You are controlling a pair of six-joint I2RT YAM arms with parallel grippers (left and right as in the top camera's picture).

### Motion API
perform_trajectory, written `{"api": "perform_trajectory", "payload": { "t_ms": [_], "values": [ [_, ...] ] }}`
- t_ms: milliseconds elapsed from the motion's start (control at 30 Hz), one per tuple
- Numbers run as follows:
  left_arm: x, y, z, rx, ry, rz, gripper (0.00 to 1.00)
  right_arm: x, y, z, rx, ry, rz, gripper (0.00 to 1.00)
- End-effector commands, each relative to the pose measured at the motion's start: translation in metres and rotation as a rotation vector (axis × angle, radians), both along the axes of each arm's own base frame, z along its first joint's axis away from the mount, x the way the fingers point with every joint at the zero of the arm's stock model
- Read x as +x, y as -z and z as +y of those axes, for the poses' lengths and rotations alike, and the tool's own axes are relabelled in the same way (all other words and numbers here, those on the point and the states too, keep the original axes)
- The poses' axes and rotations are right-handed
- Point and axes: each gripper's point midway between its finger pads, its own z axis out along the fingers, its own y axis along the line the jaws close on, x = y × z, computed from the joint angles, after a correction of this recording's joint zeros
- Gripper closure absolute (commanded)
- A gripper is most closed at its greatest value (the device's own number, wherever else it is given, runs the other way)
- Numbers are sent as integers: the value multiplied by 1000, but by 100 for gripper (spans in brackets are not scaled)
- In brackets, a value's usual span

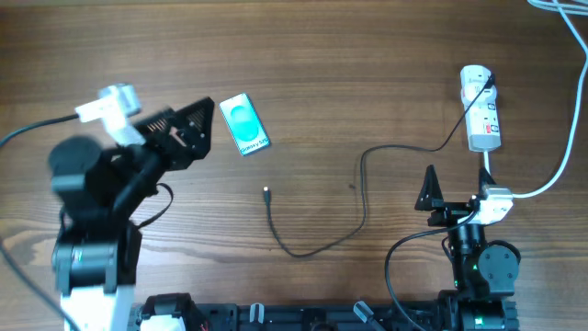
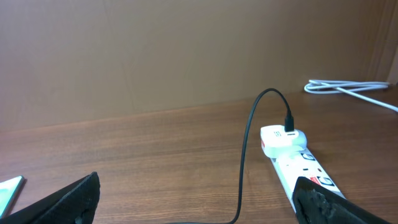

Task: Plug charger to phone and switch on socket
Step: 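Move the left gripper forward toward the teal Galaxy S25 phone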

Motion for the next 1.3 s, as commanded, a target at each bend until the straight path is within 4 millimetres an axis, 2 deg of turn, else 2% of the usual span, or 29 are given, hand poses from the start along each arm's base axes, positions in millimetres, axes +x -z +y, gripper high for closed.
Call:
{"api": "perform_trajectory", "payload": {
  "t_ms": [0,100,133,167,233,300,467,600,767,967,1267],
  "values": [
    [8,54,-6,-25,34,233,0,0,-1,3,-10,-17,-5,0],
    [13,106,-6,-39,32,444,0,0,-1,3,-10,-17,-5,0],
    [17,118,-6,-41,32,484,0,0,-1,3,-10,-17,-5,0],
    [19,129,-6,-43,32,521,0,0,-1,3,-10,-17,-5,0],
    [20,143,-7,-50,36,577,12,0,-1,3,-11,-17,-5,0],
    [21,153,-7,-53,37,611,16,0,-1,3,-10,-17,-5,0],
    [21,154,-7,-53,37,616,16,0,-1,3,-10,-17,-5,0],
    [20,154,-7,-53,36,618,8,0,-1,3,-10,-17,-5,0],
    [16,157,-7,-51,37,639,4,0,-1,3,-11,-17,-5,0],
    [16,162,0,-22,-2,652,4,0,-1,3,-11,-17,-5,0],
    [13,164,0,-22,-2,667,7,0,-1,3,-10,-17,-5,0]
  ]
}}
